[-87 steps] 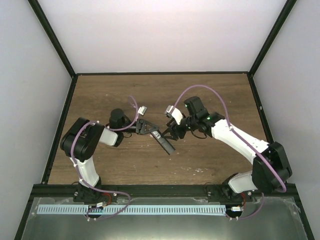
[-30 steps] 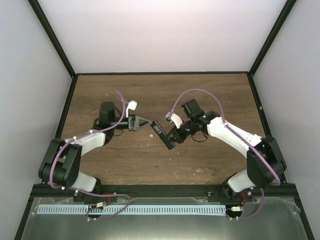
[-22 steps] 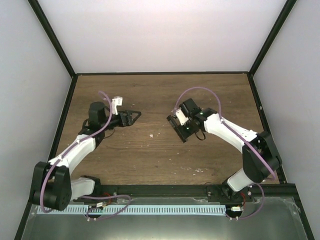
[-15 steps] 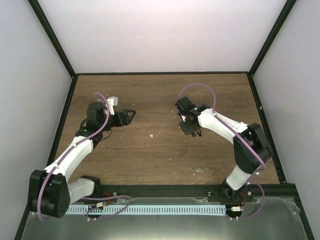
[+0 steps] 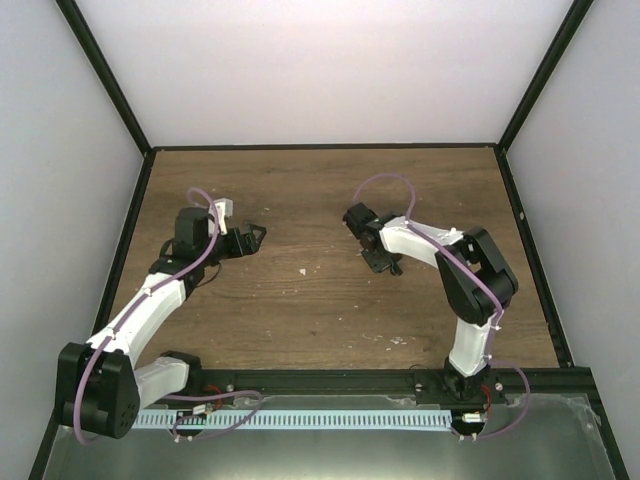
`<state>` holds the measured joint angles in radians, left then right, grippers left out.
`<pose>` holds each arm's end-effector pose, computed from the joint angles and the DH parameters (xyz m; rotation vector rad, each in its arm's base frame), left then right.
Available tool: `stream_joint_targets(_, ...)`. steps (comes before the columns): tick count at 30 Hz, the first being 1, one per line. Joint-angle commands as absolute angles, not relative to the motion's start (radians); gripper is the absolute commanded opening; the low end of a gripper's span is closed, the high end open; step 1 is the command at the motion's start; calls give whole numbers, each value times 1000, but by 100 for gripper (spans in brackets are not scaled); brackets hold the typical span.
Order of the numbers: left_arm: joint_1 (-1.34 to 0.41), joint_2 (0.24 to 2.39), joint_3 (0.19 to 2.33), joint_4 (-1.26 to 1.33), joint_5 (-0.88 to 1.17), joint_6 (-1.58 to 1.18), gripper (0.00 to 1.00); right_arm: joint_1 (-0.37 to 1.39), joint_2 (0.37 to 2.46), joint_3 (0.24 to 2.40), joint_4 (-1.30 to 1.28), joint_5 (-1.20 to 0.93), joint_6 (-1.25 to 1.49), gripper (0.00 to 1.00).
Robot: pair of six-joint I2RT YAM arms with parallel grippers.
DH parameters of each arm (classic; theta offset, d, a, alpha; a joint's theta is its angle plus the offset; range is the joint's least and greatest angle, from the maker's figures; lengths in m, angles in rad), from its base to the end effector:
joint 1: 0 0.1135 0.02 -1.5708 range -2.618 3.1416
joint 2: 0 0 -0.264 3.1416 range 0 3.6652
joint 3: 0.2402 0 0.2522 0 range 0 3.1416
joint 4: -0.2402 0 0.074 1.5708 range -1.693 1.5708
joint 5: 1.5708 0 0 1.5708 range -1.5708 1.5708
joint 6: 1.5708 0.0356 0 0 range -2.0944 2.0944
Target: Load the batteries into the remote control
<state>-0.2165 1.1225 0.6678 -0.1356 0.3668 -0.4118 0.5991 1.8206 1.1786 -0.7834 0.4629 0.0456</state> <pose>0.2327 -0.0643 0.2380 0.0023 2.2148 -0.7523 0.2837 0.1745 0.1659 -0.7202 2.7118 -0.5624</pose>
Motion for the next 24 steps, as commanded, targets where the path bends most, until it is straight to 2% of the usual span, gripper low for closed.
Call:
stream_joint_targets(1,-217,1110,695,-153,353,-394,90,609,1853,1197,-751,527,56,1)
stream_joint_targets(6,-217,1114,690,-155,357,-392,90,615,1867,1197,-742,526,61,1)
stream_joint_targets(10,-218,1115,690,-155,357,-391,90,623,1874,1201,-745,531,63,11)
stream_joint_targets(15,-217,1118,690,-155,357,-391,90,633,1877,1201,-741,523,66,27)
stream_joint_targets(20,-217,1116,691,-153,353,-393,90,640,1874,1217,-747,499,65,32)
stream_joint_targets(24,-217,1111,699,-153,348,-395,91,643,1846,1237,-752,455,59,39)
